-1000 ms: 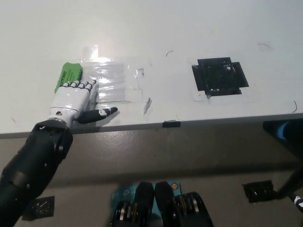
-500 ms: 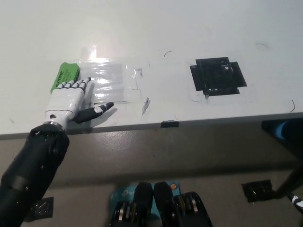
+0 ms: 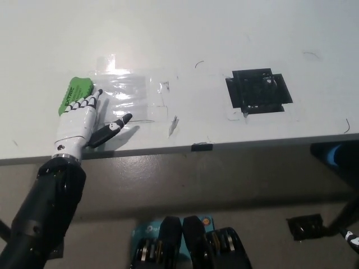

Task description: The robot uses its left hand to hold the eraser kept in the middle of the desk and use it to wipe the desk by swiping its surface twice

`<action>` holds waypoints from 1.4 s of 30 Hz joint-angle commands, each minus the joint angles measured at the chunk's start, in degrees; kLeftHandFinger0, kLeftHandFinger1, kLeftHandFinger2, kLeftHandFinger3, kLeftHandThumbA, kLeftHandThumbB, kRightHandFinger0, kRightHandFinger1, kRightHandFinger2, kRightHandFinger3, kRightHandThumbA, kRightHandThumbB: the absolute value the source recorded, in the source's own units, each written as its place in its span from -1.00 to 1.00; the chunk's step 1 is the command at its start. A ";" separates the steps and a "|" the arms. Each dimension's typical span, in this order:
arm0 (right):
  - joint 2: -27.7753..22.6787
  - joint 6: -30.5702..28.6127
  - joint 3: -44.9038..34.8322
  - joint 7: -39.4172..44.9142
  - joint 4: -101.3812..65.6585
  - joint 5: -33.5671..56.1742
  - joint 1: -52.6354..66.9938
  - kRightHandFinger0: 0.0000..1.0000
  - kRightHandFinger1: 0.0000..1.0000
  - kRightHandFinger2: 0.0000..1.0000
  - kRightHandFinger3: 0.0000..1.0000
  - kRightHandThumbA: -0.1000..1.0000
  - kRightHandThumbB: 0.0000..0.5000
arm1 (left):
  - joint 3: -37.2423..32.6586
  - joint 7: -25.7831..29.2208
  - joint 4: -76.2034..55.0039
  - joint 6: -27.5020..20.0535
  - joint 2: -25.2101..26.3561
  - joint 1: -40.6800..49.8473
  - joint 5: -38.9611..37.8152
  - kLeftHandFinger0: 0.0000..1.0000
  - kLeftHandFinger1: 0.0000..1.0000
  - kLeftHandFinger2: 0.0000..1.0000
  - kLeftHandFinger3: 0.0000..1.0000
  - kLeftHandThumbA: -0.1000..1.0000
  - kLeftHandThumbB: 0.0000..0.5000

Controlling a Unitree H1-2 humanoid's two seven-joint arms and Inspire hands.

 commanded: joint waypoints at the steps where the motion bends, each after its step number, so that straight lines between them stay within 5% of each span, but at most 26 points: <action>1: -0.51 -3.81 -0.11 -1.10 -1.36 -0.27 -0.56 1.00 1.00 1.00 1.00 1.00 -0.25 | -1.26 -4.70 2.32 1.07 -1.44 4.25 -3.16 1.00 1.00 1.00 1.00 1.00 0.38; 11: -1.07 -3.69 -0.23 -1.26 -1.80 -0.15 -0.86 1.00 1.00 1.00 1.00 1.00 -0.12 | -12.65 -14.29 6.65 8.01 -1.25 2.59 4.42 1.00 1.00 1.00 1.00 1.00 0.99; 23: -2.31 -2.32 1.11 -0.82 -2.90 -1.25 -2.17 1.00 1.00 1.00 1.00 1.00 -0.45 | -17.98 -16.18 13.28 8.89 -6.69 -0.42 5.43 1.00 1.00 1.00 1.00 1.00 1.00; 25: -2.29 -2.18 1.26 -0.77 -3.05 -1.03 -2.32 1.00 1.00 1.00 1.00 1.00 -0.44 | -18.63 -15.92 14.76 8.71 -8.95 -1.56 5.35 1.00 1.00 1.00 1.00 1.00 0.87; 37: -2.21 -1.72 3.65 -0.78 -3.36 -1.92 -3.05 1.00 1.00 1.00 1.00 1.00 -0.44 | -18.30 -13.95 19.08 7.98 -16.69 -3.31 3.89 1.00 1.00 1.00 1.00 1.00 0.88; 42: -2.02 -1.29 4.37 -0.99 -3.23 -2.25 -3.88 1.00 1.00 1.00 1.00 1.00 -0.24 | -17.73 -13.33 20.23 5.55 -20.57 -4.69 2.87 1.00 1.00 1.00 1.00 1.00 0.78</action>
